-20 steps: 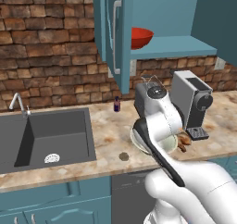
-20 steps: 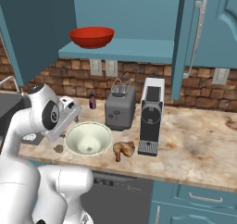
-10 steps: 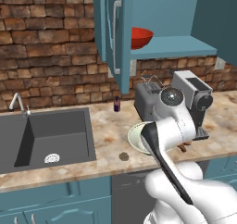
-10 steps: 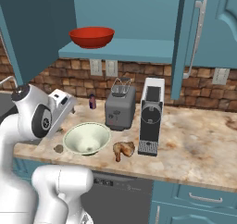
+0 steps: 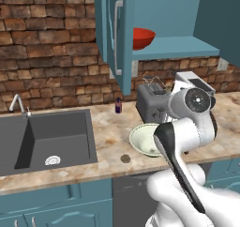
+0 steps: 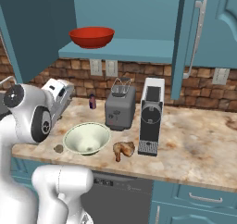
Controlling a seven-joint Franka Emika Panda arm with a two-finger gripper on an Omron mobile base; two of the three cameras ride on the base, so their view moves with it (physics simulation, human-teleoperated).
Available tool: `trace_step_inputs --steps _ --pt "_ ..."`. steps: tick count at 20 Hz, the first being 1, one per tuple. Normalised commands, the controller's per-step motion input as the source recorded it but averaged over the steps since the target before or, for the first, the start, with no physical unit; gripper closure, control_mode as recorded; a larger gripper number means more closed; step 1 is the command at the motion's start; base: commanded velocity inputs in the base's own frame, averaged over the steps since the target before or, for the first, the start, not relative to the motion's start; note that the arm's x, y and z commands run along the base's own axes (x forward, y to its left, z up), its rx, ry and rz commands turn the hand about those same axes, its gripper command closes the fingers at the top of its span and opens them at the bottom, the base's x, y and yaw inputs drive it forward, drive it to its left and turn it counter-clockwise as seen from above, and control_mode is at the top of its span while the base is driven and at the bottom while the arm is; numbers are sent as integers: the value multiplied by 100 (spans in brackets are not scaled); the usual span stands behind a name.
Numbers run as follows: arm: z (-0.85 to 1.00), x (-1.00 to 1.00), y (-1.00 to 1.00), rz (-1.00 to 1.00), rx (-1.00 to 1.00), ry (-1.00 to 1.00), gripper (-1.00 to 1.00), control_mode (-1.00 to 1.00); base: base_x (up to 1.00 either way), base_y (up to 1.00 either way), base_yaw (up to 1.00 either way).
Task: Pick both bowls and place them on the counter. Then place the chicken drumstick in one bowl and place the garlic in the other bowl.
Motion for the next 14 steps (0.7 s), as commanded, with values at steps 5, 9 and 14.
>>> trace_step_inputs --steps 5,9,14 --pt "98 -2 -4 -9 27 -4 -100 -100 0 0 0" --pt "78 -14 -24 -31 55 0 -100 -100 0 0 0" --pt "12 -24 -2 -32 55 -3 -100 -100 0 0 0"
